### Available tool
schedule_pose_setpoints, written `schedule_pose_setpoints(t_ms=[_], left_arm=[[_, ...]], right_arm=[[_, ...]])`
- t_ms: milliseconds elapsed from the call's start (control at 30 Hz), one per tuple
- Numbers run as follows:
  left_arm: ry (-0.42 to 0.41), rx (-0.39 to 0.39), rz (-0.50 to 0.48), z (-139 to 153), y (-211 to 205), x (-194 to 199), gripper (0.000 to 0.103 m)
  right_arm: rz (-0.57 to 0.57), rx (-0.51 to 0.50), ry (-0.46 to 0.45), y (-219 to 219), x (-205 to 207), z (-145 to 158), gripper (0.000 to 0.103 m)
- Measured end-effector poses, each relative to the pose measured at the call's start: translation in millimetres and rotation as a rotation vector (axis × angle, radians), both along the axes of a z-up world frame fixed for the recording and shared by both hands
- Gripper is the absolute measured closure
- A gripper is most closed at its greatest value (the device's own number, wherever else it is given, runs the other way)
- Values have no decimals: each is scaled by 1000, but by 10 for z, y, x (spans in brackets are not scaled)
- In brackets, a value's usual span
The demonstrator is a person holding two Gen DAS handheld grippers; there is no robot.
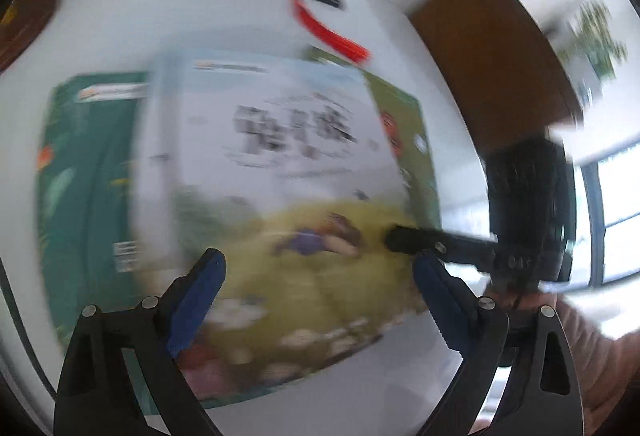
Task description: Organize books
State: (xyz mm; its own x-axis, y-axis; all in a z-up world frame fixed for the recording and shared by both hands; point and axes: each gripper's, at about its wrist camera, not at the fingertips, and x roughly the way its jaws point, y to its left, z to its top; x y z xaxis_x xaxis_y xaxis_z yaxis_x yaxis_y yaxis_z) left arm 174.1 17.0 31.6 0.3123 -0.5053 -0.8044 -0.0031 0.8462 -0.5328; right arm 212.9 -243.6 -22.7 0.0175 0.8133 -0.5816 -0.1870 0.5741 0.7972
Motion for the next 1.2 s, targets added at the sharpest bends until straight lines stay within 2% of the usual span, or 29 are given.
schedule_pose_setpoints(t_ms=[100, 133, 233, 300, 367, 467, 533, 600, 667, 833, 933, 1000, 1067, 1133, 1200], left_arm=[[80, -124, 42, -143, 244, -46, 9], [75, -142, 39, -155, 267, -59, 8], [68, -143, 39, -155, 253, -73, 8], [67, -134, 39, -147, 223, -77, 8], [63, -157, 48, -157, 233, -81, 5], [66, -182, 43, -172, 217, -56, 1], [65, -165, 34, -173, 167, -8, 1], [61, -133, 12, -153, 134, -28, 1], [60, -132, 15, -152, 142, -33, 1], [70, -292, 137, -173, 335, -126, 1], [-20, -405, 117, -17, 338, -218, 1], [-71, -528, 90, 61, 301, -232, 1], [-37, -579, 48, -3, 192, -175, 1], [53, -530, -8, -176, -49, -83, 1], [142, -400, -68, -366, -325, -1, 2]], right_arm=[[-6, -1, 2, -21, -6, -13, 77], [-15, 11, 12, -33, -4, -35, 77], [-35, 13, 27, -77, -18, -50, 78], [-56, -37, 9, -95, -37, 7, 78], [-88, -80, -16, -160, -64, 47, 76], [-94, -50, -14, -191, -60, 28, 69], [-61, -71, -48, -150, -14, 55, 69], [-94, -73, -74, -135, 30, 59, 67], [-128, -48, -108, -102, 60, 55, 61], [-108, -48, -92, -69, 119, 70, 59], [-78, -45, -74, -109, 135, 72, 59], [-63, -36, -61, -152, 138, 61, 59], [-61, -17, -45, -194, 137, 34, 59], [-66, 9, -23, -217, 125, 5, 59], [-47, 41, 7, -178, 102, -31, 61]])
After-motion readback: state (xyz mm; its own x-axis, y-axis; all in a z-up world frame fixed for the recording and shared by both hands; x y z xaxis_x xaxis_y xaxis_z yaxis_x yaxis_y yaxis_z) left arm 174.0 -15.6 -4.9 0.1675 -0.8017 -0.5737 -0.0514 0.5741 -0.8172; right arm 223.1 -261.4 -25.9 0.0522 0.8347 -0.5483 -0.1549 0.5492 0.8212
